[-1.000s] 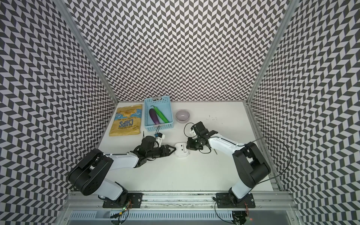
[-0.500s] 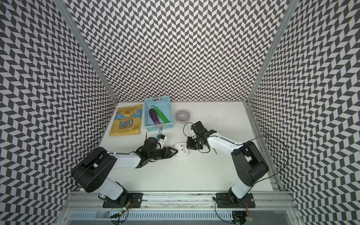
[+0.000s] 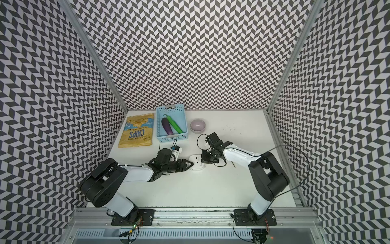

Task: Remove the battery from the alarm
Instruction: Install the cover on the alarm.

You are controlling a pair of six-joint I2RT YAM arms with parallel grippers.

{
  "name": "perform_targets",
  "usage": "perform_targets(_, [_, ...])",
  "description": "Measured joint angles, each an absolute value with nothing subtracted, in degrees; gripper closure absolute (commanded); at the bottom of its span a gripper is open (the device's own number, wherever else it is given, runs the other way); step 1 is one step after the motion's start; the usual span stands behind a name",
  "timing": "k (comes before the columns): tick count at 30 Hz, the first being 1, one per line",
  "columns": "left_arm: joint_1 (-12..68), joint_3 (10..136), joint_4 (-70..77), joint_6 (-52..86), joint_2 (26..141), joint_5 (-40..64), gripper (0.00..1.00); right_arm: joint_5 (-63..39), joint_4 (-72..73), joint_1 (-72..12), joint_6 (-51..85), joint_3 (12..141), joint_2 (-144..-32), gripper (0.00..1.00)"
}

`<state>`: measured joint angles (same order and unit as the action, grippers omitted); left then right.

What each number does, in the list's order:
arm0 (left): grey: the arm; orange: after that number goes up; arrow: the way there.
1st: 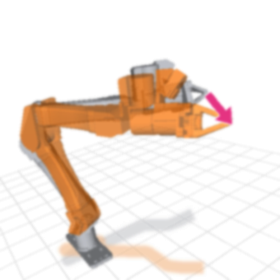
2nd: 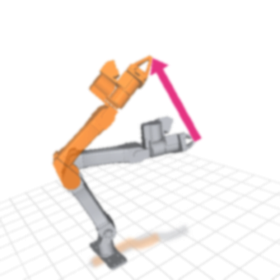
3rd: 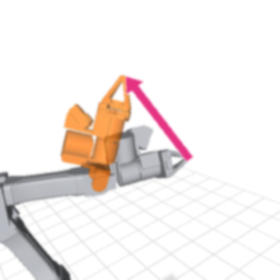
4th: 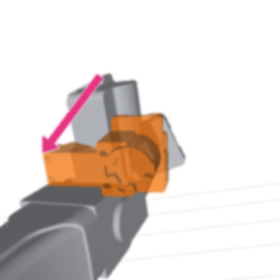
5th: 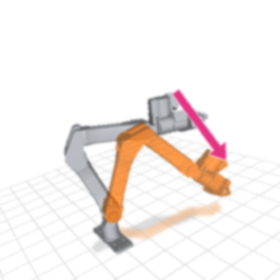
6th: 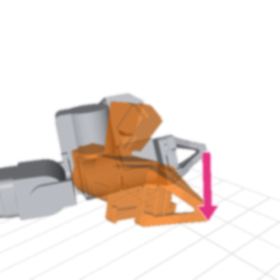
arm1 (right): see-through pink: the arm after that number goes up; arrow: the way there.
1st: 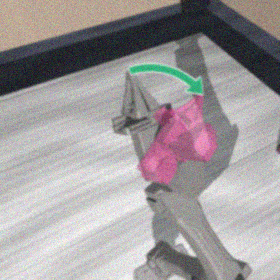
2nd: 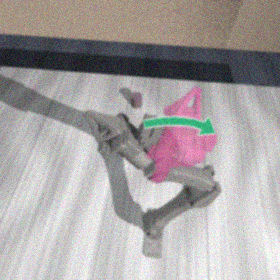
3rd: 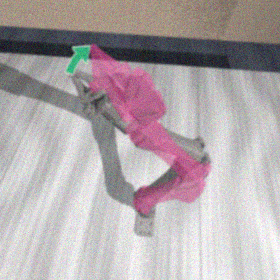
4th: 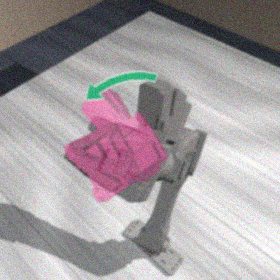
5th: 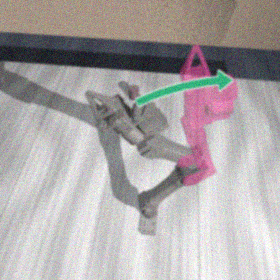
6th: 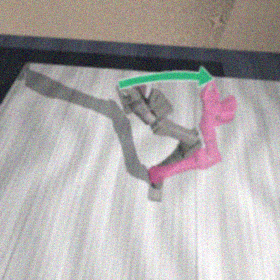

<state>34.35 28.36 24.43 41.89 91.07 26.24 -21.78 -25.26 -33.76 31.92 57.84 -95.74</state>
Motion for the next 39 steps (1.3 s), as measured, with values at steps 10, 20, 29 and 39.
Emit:
perform_targets(10, [34.54,28.95,24.43,41.89,91.24,26.26,0.38,-23.18,-23.81,-34.02,32.08,57.82,-96.47,1.00])
perform_targets(20, [34.52,28.97,24.36,41.89,91.83,26.11,0.39,-24.53,-22.79,-34.02,31.31,57.98,-97.17,0.76])
perform_targets(29, [34.63,28.95,24.38,41.91,91.81,26.04,0.39,-22.44,-25.82,-34.37,28.27,59.66,-97.43,0.51])
perform_targets(39, [34.59,28.95,24.38,41.93,90.94,25.36,0.39,-16.47,-31.44,-34.33,23.64,64.31,-98.32,0.50])
